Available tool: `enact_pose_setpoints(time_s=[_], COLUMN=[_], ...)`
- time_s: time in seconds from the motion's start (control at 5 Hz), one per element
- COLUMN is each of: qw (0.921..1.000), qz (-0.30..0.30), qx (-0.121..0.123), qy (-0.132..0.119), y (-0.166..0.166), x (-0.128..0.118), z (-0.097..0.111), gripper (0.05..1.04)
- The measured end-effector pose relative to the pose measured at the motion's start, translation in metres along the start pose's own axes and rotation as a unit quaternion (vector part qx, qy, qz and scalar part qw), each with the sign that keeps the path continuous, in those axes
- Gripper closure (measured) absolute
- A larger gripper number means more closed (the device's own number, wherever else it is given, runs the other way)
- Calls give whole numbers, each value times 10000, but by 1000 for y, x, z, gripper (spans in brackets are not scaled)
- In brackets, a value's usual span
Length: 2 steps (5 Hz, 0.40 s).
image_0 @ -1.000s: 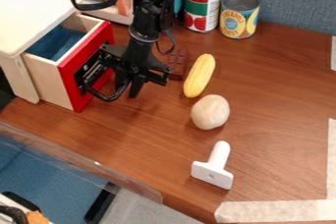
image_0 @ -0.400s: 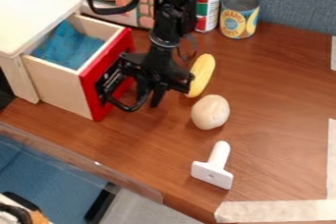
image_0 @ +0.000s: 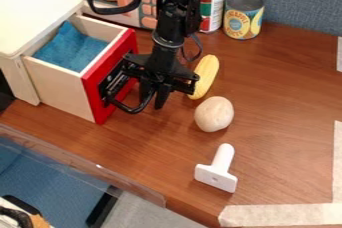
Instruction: Open the drawer
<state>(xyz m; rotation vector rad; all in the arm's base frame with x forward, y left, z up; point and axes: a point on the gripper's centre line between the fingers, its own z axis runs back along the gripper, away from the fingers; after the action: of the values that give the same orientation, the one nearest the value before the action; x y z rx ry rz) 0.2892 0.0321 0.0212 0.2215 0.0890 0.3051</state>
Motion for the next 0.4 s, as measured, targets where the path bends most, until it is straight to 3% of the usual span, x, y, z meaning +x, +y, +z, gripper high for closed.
enact_pose_setpoints(time_s=[0.4], qw=[10000], qz=[49], qx=[-57], qy=[-1], y=[1], x=[-2], z=[7], gripper=[870])
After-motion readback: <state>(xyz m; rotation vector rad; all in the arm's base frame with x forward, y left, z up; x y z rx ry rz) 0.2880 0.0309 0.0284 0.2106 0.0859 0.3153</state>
